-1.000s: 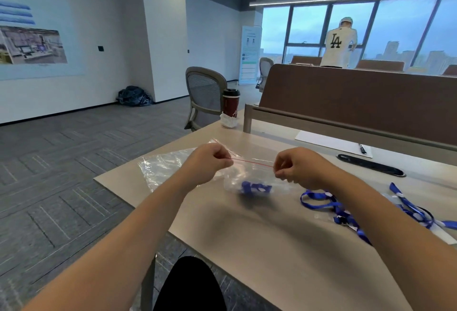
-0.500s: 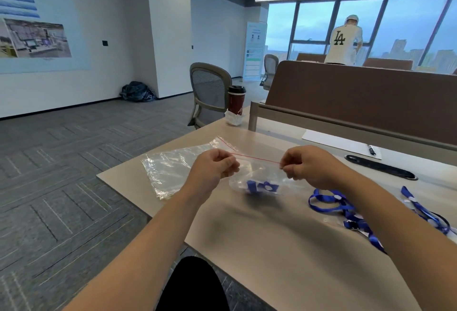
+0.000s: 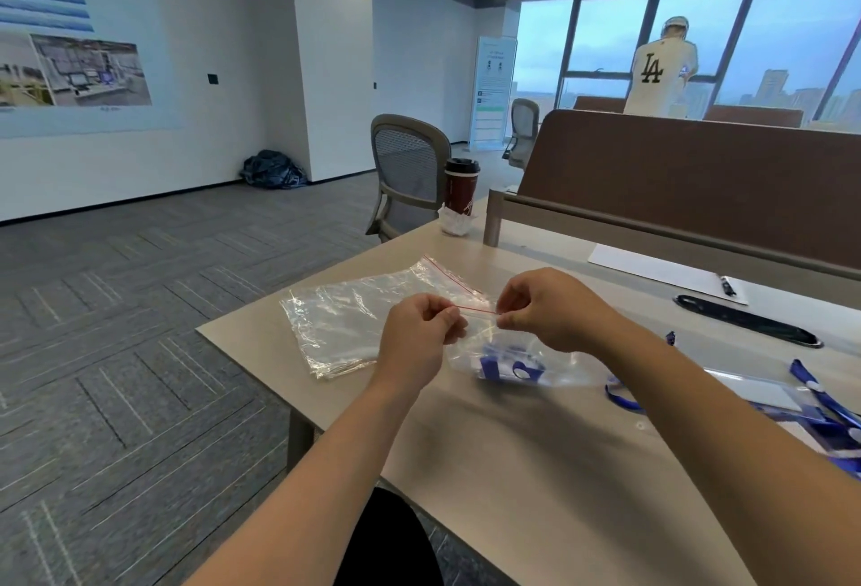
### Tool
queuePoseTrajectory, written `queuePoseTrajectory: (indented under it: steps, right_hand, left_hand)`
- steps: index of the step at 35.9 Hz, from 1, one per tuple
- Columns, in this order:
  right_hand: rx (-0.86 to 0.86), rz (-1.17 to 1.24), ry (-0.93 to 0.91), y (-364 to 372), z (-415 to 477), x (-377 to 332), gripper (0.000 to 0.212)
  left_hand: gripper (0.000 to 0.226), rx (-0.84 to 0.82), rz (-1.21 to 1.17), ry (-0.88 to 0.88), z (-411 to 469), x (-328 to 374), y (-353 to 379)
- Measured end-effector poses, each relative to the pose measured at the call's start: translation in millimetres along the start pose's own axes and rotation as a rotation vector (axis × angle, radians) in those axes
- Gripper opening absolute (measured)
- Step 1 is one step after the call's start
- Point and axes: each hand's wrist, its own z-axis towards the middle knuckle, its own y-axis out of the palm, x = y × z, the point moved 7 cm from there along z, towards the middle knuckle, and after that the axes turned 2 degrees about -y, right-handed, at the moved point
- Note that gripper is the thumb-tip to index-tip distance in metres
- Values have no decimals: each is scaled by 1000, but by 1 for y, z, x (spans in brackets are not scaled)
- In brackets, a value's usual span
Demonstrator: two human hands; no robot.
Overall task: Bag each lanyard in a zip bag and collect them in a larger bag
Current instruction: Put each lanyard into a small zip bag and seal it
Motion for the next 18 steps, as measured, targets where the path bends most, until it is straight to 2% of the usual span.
queuePoseTrajectory:
  steps: [18]
  right_hand:
    - [-26,-5,-106,14,13,-16,1]
  left_hand:
    - [4,-132,-6,9,1,4,-4]
